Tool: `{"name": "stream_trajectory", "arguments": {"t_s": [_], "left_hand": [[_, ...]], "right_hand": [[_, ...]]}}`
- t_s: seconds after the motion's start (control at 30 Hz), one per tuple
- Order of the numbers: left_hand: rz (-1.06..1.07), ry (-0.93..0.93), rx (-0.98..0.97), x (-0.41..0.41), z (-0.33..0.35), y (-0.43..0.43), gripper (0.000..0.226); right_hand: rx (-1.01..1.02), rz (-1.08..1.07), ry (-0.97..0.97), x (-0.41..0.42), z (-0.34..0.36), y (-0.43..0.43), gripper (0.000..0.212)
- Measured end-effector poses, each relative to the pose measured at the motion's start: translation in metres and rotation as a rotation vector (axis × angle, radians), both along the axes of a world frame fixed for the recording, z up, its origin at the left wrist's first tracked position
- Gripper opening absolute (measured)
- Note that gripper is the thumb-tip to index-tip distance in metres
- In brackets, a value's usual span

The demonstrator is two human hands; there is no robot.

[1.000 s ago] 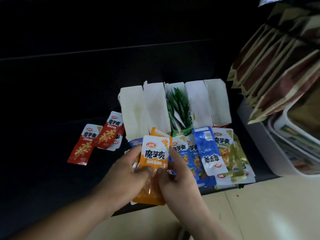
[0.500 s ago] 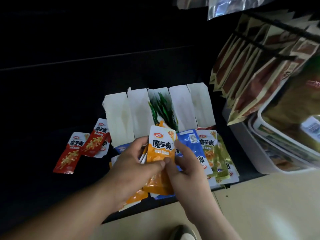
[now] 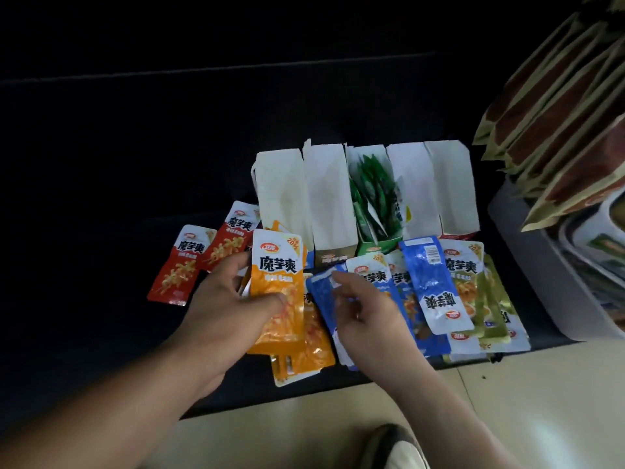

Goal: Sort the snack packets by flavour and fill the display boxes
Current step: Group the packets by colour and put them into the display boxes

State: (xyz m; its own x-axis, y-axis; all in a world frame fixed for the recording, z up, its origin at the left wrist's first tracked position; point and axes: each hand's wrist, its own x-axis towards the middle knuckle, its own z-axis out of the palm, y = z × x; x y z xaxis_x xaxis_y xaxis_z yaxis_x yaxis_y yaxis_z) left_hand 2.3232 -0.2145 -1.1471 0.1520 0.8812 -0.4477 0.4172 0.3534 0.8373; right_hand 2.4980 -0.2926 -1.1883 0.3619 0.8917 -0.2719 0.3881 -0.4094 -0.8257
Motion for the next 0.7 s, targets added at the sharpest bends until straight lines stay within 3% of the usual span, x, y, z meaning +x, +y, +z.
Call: {"name": "stream_trajectory", "arguments": {"t_s": [0.27,0.37,0.53,0.7], "left_hand": [[-0.051,-0.069,0.065,-0.005,-0.018,0.016,0.059],[-0.048,-0.094,0.078,-0.006,-0.019,0.018,0.060],[-0.046,-0.107,0.129,-0.002,-0.017,0.017,0.058],[-0.060,-0.094,0.189,0.008,-0.008,0.016,0.059]], "right_hand": [[-0.032,-0.033,0.060,-0.007,-0.017,0.022,0.035],[-0.012,-0.052,0.187,-0.014,-0.017,0.016,0.021],[0.004,-0.073,0.347,-0.019,-0.012,0.011,0.026],[0.034,-0.180,0.256,-0.003,-0.008,0.010,0.030]]}}
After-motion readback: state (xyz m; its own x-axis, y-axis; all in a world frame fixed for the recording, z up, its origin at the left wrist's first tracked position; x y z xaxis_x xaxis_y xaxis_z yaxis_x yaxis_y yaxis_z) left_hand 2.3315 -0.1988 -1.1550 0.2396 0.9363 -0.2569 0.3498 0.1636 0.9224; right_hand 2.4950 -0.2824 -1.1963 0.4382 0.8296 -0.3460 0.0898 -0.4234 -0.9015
